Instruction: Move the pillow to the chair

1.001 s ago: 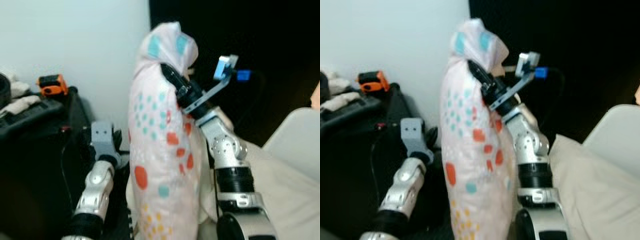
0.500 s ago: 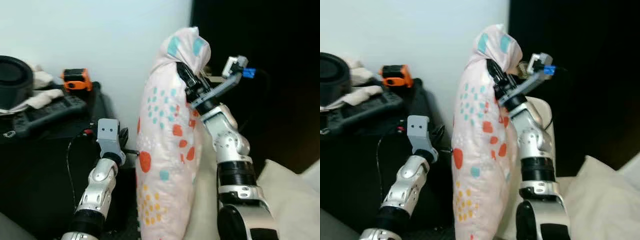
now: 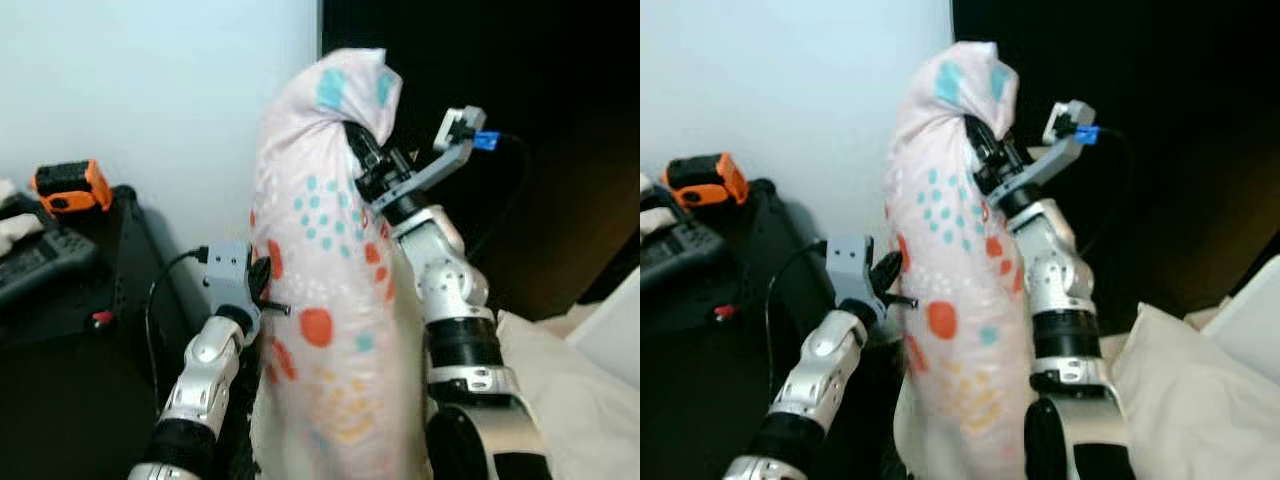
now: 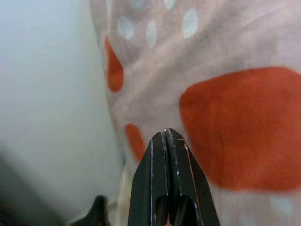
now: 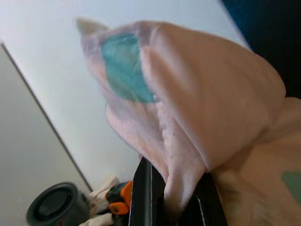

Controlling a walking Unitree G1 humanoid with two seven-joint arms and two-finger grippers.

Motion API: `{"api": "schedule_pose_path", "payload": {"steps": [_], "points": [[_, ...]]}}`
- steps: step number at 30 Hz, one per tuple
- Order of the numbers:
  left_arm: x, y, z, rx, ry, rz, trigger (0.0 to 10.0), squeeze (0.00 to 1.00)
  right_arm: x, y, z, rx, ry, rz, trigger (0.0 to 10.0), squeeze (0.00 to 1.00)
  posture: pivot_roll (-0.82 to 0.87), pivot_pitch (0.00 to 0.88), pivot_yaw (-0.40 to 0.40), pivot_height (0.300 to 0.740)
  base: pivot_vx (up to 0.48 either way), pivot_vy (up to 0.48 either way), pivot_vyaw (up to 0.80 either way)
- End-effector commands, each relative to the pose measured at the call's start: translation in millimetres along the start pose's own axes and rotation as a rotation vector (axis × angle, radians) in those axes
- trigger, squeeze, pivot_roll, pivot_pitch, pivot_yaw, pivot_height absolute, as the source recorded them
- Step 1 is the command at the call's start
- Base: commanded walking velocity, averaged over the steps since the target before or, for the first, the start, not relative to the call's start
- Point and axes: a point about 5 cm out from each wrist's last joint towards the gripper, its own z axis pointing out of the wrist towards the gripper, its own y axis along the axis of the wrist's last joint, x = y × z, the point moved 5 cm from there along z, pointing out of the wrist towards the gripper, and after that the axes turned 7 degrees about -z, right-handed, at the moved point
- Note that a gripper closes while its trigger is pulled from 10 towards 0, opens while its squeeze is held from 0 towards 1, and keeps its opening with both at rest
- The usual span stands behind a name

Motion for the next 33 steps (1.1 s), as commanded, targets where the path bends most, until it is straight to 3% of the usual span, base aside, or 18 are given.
{"api": "schedule_pose_path", "payload": {"steps": [1,7,10,11,12,13,14,15,17,19,21,24,33], "points": [[-2.3,-4.0,-3.6,0.016,-0.021,0.018,10.0,0.0,14.9,22.9,7.4,-0.096,0.065,-0.017,10.0,0.0,0.14,0.0,0.029,0.74,0.0,-0.431,0.0],[-7.8,-8.1,-5.3,0.027,-0.042,0.033,10.0,0.0,18.8,20.7,8.2,-0.083,0.089,-0.016,10.0,0.0,0.14,0.0,0.02,0.74,0.082,-0.262,0.0],[-6.3,-9.4,-5.6,0.031,-0.034,0.03,10.0,0.0,22.5,2.9,10.2,0.005,0.105,-0.051,10.0,0.0,0.14,0.0,0.021,0.74,0.0,0.0,0.0],[-4.3,-10.1,-5.8,0.034,-0.024,0.041,10.0,0.0,23.1,-17.2,10.3,0.105,0.103,-0.122,10.0,0.0,0.14,0.0,0.02,0.74,0.0,0.0,0.0],[1.9,-10.6,-6.1,0.037,0.009,0.062,10.0,0.0,24.8,-52.2,5.5,0.262,0.114,-0.22,10.0,0.0,0.14,0.0,0.018,0.74,0.0,0.0,0.0],[6.2,-10.8,-6.5,0.039,0.031,0.072,10.0,0.0,26.9,-67.0,1.7,0.311,0.122,-0.232,10.0,0.0,0.15,0.0,0.018,0.74,0.0,0.0,0.0],[6.2,-10.8,-6.5,0.039,0.031,0.072,10.0,0.0,26.9,-67.0,1.7,0.311,0.122,-0.232,10.0,0.0,0.15,0.0,0.018,0.74,0.0,0.0,0.0],[11.5,-11.3,-7.4,0.043,0.055,0.081,10.0,0.0,31.9,-86.9,-3.9,0.374,0.138,-0.222,10.0,0.0,0.15,0.0,0.014,0.74,0.0,0.0,0.0],[14.0,-11.4,-8.5,0.044,0.064,0.084,10.0,0.0,34.0,-95.9,-6.3,0.401,0.135,-0.204,10.0,0.0,0.15,0.0,0.015,0.74,0.0,0.0,0.0],[17.7,-12.6,-11.1,0.046,0.08,0.084,10.0,0.0,30.1,-108.2,-9.9,0.442,0.088,-0.156,10.0,0.0,0.15,0.0,0.017,0.74,0.0,0.0,0.0],[19.0,-13.3,-12.3,0.048,0.087,0.085,10.0,0.0,26.0,-111.7,-11.0,0.457,0.056,-0.138,10.0,0.0,0.15,0.0,0.017,0.74,0.0,0.0,0.0],[16.1,-19.1,-13.9,0.068,0.079,0.087,10.0,0.0,1.3,-121.4,-21.7,0.542,-0.038,-0.238,10.0,0.0,0.15,0.0,0.02,0.725,0.0,0.0,0.0],[13.9,-20.5,-13.0,0.072,0.079,0.091,10.0,0.0,-7.4,-121.9,-25.8,0.564,-0.051,-0.28,10.0,0.0,0.14,0.0,0.02,0.685,0.0,0.0,0.0]]}}
